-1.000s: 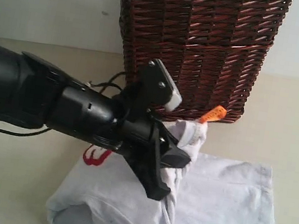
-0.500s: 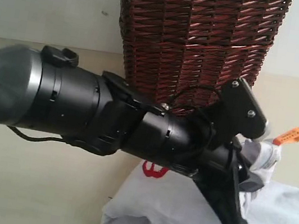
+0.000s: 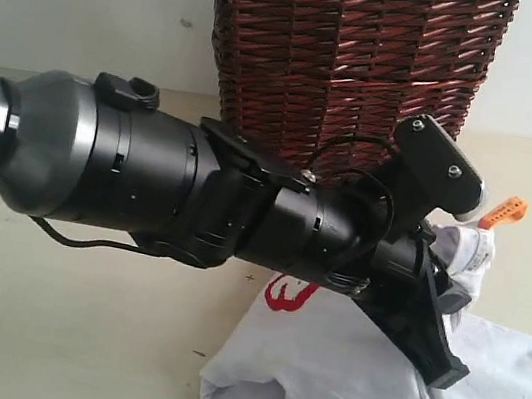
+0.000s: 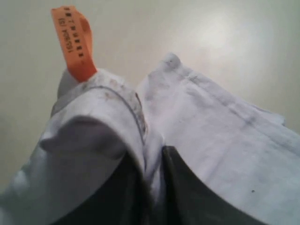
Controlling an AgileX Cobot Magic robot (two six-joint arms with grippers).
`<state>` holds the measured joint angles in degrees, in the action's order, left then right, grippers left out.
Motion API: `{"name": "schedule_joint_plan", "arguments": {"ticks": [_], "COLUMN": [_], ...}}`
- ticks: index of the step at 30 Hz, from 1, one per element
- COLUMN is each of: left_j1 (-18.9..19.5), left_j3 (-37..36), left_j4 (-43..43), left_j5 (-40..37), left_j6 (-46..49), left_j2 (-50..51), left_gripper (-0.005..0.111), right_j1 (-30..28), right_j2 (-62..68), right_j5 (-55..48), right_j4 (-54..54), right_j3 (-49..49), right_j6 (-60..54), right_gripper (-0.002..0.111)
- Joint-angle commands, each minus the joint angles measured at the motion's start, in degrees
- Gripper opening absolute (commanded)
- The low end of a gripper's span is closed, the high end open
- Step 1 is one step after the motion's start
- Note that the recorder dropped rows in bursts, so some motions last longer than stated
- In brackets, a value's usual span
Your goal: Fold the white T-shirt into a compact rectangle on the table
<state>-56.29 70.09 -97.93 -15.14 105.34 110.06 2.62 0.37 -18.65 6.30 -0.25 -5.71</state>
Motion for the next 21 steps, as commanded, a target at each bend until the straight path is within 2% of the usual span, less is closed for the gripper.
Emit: {"name": "schedule_joint_plan", "arguments": {"ticks": [1,4,7,9,16,18,21], "left_j1": [-0.3,-0.4,-0.4,-0.4,-1.1,-1.5,-1.6], "left_j3": [0.5,0.5,0.5,0.5,0.6,1.4,2.5], "left_j4": [-0.3,-0.3,-0.3,-0.3,-2.0,-2.0,-2.0], "left_j5": [-6.9,-12.8,-14.1,-14.5,-17.6,-17.8,-18.2], "left_j6": [-0.6,-0.6,-0.6,-0.6,1.5,2.3,2.5], "left_j2": [0.0,0.8,2.5,3.7,5.2,5.2,5.2], "left_gripper": [0.0,0.0,0.004,0.012,0.058,0.067,0.073], "right_j1": [0.0,0.0,0.0,0.0,0.0,0.0,0.0], "right_j2": [-0.4,-0.4,-0.4,-0.4,-0.4,-0.4,-0.4], "right_j5": [0.8,0.8,0.8,0.8,0.8,0.8,0.8], "right_j4": [-0.2,-0.2,-0.2,-0.2,-0.2,-0.2,-0.2], "right_j3": [0.3,0.3,0.3,0.3,0.3,0.3,0.3], "right_j6": [-0.1,-0.1,-0.1,-0.1,-0.1,-0.1,-0.1], "right_gripper": [0.0,0.0,0.0,0.0,0.0,0.0,0.0]}}
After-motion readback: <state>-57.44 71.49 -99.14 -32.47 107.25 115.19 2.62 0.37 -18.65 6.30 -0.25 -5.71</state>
